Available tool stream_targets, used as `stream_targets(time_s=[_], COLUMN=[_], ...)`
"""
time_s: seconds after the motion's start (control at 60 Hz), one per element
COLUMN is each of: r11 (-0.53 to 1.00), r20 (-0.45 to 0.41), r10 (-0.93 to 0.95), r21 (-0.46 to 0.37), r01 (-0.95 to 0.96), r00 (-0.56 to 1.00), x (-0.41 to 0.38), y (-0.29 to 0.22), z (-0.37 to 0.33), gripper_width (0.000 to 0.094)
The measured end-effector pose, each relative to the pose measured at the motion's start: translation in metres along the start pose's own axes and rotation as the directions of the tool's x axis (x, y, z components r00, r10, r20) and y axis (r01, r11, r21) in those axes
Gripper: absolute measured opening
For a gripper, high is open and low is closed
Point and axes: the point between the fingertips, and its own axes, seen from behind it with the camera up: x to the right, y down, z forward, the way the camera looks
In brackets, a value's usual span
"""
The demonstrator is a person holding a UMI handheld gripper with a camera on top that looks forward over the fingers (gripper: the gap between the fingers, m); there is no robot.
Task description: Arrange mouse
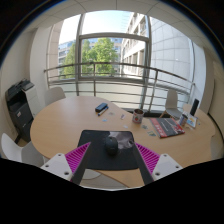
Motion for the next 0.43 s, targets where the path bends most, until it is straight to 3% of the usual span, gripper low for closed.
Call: stream_targets(time_s=[0.217,0.433], r11=[1.000,0.999], r20=[-0.010,-0.031], r10=[-0.011,-0.032], r21=[0.014,0.022], r01=[0.012,0.032], r00=[1.000,0.999], x=[-0.004,0.003], y=[0.026,0.041], z=[-0.092,-0.127], gripper_width=[0.0844,0.0844])
